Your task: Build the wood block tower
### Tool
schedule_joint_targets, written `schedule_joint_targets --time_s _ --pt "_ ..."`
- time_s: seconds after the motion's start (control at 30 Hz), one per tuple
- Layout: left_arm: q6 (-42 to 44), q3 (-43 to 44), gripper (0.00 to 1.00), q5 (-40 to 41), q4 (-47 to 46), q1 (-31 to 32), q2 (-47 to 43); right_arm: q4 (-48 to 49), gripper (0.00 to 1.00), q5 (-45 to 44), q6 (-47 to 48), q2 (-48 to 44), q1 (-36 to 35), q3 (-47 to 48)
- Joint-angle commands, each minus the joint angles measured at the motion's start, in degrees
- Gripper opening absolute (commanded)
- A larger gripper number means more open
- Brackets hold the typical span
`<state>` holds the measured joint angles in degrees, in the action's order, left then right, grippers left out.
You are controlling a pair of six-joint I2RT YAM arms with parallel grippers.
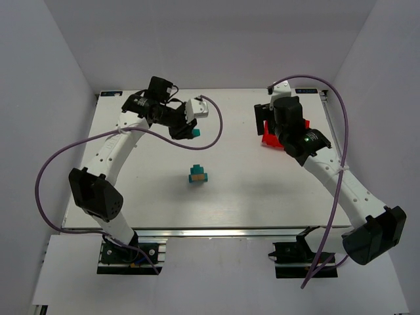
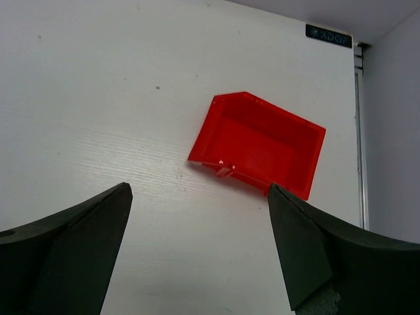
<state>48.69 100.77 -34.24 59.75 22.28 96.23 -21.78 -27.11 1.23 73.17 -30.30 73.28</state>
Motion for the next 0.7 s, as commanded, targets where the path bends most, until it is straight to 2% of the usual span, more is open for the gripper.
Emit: schedule_joint_targets --time_s 0.0,0.23,0.3,0.5,0.67 --pt "5.3 -0.2 0.00 -3.4 5.5 2.3 -1.8 -3.3 0.89 -1.0 -3.1 -0.8 1.0 -0.5" --pt "4.8 0.2 0.00 0.1 7.8 6.6 1.2 -7.1 0.89 -0.2 -3.7 0.7 1.9 1.0" --pt "4.3 -0.9 0.00 4.2 7.3 8.1 1.9 -8.2 0.89 -0.5 -3.8 1.3 2.0 2.0" --pt "2.1 -1.7 0.00 9.0 7.0 10.5 2.7 -12.2 0.89 -0.5 -5.2 2.8 2.0 4.9" --pt "1.0 -7.0 0.00 17.3 3.8 11.8 1.5 -15.6 0.89 -1.5 -6.2 5.1 1.9 7.3"
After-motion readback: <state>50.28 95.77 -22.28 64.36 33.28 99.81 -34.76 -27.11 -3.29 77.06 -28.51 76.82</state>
